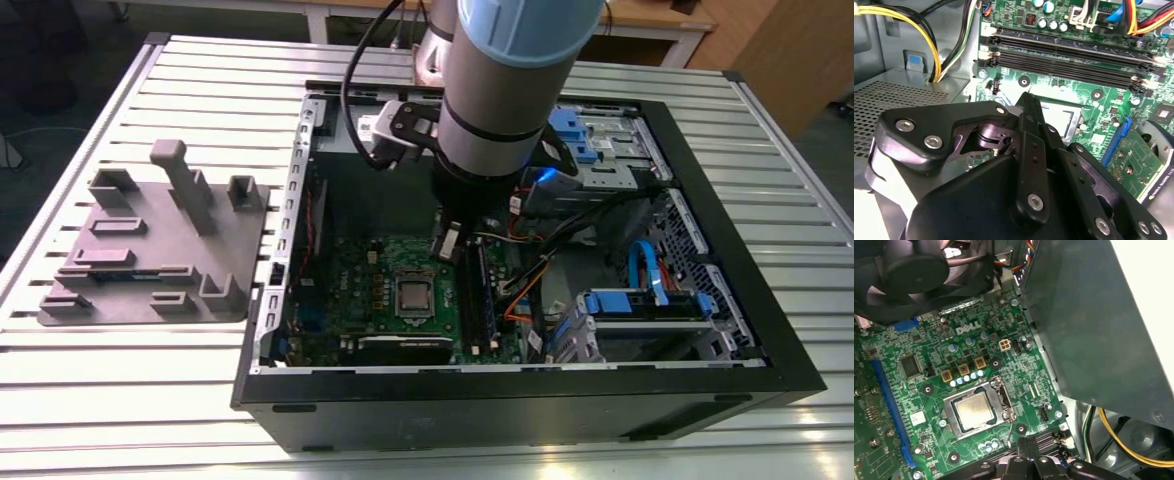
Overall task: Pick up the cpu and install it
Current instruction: 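Install the first cpu locking lever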
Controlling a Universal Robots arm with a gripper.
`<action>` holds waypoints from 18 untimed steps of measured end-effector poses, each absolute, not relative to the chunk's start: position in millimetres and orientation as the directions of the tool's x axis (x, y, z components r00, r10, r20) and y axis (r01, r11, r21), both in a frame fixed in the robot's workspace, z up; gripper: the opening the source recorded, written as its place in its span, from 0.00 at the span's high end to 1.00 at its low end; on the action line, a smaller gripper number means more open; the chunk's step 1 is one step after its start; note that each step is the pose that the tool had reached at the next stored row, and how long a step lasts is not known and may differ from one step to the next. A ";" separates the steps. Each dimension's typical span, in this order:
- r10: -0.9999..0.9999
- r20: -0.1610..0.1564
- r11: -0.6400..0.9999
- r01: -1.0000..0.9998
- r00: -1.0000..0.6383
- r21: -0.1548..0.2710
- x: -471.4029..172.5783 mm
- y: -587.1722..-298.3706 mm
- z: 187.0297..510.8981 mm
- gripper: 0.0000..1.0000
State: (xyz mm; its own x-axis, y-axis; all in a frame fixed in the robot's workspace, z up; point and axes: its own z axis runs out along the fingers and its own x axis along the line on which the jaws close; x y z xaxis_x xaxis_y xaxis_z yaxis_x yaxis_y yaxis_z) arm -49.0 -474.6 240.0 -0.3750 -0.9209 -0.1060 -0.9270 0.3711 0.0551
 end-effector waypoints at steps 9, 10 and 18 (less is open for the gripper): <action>-0.922 -0.106 0.369 -0.928 -0.373 0.055 -50.1 -476.2 240.0 0.89; -0.922 -0.106 0.369 -0.928 -0.373 0.055 -50.1 -476.2 240.0 0.89; -0.922 -0.106 0.369 -0.928 -0.373 0.055 -50.1 -476.2 240.0 0.89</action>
